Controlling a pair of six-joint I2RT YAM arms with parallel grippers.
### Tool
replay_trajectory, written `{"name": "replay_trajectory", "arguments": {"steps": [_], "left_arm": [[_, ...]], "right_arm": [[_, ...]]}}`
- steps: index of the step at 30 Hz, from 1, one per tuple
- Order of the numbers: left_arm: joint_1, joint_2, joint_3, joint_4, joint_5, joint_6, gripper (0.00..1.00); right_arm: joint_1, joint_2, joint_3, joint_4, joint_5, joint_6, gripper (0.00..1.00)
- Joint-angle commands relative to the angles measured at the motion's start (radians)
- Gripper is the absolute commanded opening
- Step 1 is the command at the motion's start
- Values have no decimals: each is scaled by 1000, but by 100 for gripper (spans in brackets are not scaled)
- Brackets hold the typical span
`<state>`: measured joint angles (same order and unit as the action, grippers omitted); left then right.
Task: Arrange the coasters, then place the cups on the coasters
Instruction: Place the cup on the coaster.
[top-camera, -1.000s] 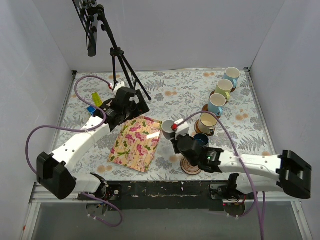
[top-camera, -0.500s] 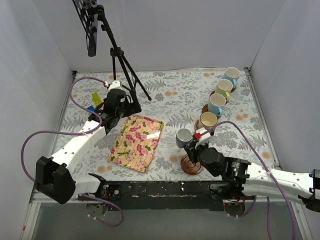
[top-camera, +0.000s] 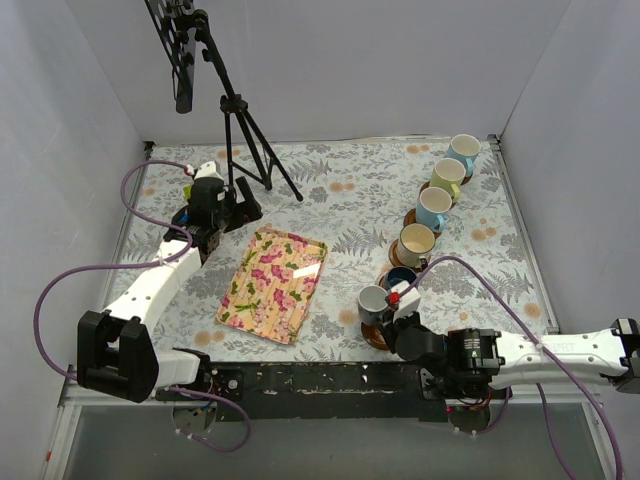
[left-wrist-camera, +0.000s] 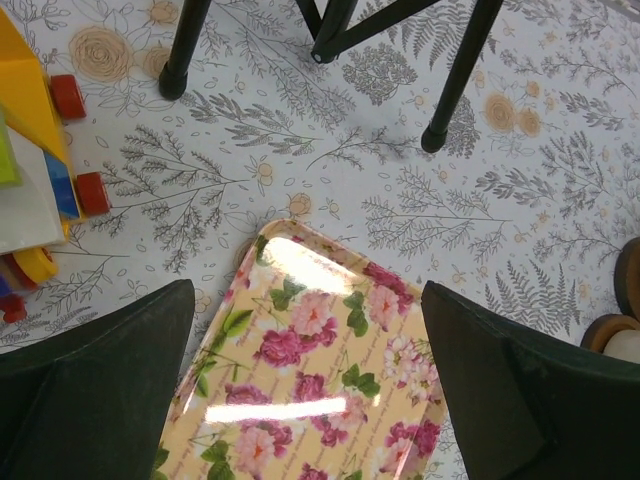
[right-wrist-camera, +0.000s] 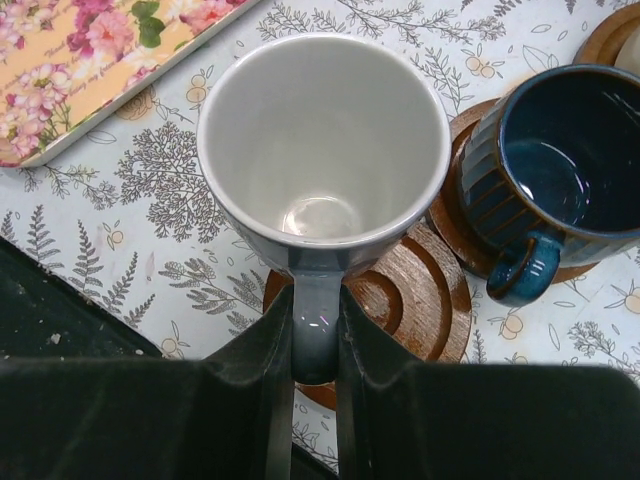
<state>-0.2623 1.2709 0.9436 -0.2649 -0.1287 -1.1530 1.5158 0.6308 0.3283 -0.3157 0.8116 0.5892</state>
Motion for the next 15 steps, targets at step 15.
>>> {"name": "replay_trajectory", "arguments": {"steps": [15], "left_arm": [[69, -16, -28, 61, 72, 33, 98]], "right_arm": [[247, 122, 75, -367, 293, 579, 1]]}}
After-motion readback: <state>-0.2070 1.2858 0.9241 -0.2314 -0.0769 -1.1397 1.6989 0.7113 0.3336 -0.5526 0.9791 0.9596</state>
